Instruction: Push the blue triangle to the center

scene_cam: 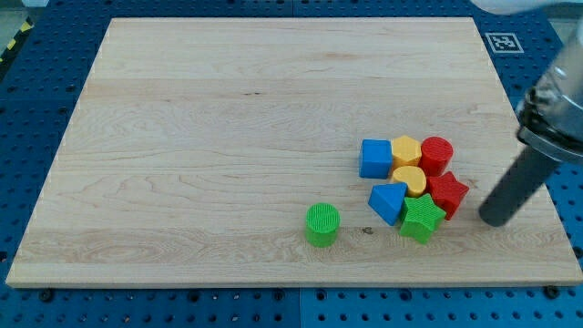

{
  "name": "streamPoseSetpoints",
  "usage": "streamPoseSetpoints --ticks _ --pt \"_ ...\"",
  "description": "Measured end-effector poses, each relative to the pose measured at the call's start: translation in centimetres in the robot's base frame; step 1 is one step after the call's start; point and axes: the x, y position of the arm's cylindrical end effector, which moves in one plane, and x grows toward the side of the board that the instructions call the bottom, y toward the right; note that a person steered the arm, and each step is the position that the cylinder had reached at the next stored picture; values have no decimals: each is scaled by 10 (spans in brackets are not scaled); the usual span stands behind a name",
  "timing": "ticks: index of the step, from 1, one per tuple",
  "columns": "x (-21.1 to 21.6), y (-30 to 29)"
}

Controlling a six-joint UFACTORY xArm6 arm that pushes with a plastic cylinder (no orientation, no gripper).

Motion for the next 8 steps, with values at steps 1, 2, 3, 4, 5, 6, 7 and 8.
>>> streamPoseSetpoints --ticks 1,2,3,4,5,6,7,8 --pt "-21 -37" --pt "-33 -59" --pt "-32 -51" --pt "-22 -47" --pt "-4 -46" --pt "10 -46" --pt "18 -46" --pt "29 -55"
